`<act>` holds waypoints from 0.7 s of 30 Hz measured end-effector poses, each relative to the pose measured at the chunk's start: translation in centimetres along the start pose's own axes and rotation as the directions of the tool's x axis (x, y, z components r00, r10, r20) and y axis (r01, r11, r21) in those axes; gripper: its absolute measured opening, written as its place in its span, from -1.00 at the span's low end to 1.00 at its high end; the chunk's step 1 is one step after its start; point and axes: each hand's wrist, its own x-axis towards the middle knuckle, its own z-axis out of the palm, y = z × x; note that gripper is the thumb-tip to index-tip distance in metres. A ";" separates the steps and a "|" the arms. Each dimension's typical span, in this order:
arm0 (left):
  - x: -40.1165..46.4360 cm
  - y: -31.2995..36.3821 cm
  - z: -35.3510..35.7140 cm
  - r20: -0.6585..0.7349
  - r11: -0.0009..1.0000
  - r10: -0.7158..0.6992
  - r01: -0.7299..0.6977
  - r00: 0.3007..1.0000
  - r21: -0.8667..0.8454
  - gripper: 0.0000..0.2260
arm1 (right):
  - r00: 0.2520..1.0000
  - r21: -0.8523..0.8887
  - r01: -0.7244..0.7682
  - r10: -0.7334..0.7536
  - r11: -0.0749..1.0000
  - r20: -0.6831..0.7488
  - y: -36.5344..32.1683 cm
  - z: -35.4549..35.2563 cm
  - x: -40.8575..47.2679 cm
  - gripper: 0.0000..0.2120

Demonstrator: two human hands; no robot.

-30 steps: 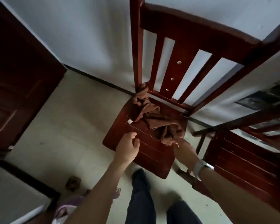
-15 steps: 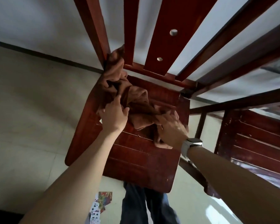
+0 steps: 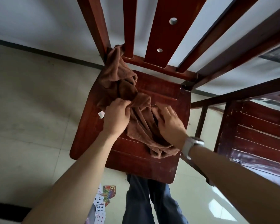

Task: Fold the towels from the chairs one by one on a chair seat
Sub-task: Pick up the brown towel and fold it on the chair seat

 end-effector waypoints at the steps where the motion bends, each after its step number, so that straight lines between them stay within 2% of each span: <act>1: -0.9 0.1 -0.5 -0.030 0.997 0.080 -0.080 0.996 -0.020 -0.80 | 0.998 -0.036 0.062 -0.061 0.997 0.015 -0.5 -0.4 0.7 -0.46; 3: -3.0 0.5 -1.9 -0.089 0.970 0.236 -0.240 0.968 -0.032 -0.82 | 0.978 -0.142 0.180 -0.161 0.973 0.136 -1.9 -1.1 1.8 -0.40; 5: -5.1 0.8 -3.5 -0.144 0.948 0.311 -0.318 0.939 -0.026 -0.83 | 0.930 -0.259 0.295 -0.214 0.920 0.298 -3.0 -1.6 2.1 -0.49; 8: -6.8 1.2 -5.6 -0.255 0.969 0.217 -0.239 0.942 -0.059 -0.83 | 0.860 -0.242 0.406 -0.280 0.881 0.426 -4.3 -2.3 0.5 -0.68; 11: -7.3 1.9 -7.6 -0.394 0.972 -0.004 -0.089 0.919 -0.217 -0.82 | 0.885 -0.194 0.300 -0.197 0.934 0.422 -4.3 -3.6 -2.6 -0.59; 14: -7.3 3.1 -9.4 -0.451 0.925 -0.159 -0.027 0.878 -0.378 -0.79 | 0.876 -0.164 0.078 0.010 0.983 0.482 -2.2 -5.8 -5.7 -0.53; 15: -7.2 3.7 -9.9 -0.445 0.924 -0.161 -0.024 0.881 -0.383 -0.79 | 0.888 -0.095 -0.019 0.060 0.995 0.456 -1.5 -6.9 -6.5 -0.55; 17: -7.0 5.2 -10.7 -0.414 0.933 -0.117 -0.044 0.903 -0.358 -0.81 | 0.961 0.068 -0.154 0.134 0.986 0.244 -0.7 -9.4 -7.4 -0.76; 18: -6.7 6.1 -11.1 -0.407 0.939 -0.092 -0.057 0.909 -0.339 -0.82 | 0.984 0.128 -0.163 0.151 0.978 0.098 -0.7 -10.8 -7.4 -0.88; 21: -5.4 9.3 -13.0 -0.432 0.924 -0.109 -0.069 0.895 -0.377 -0.83 | 0.965 0.228 -0.074 0.127 0.971 -0.228 -2.5 -15.3 -7.1 -0.89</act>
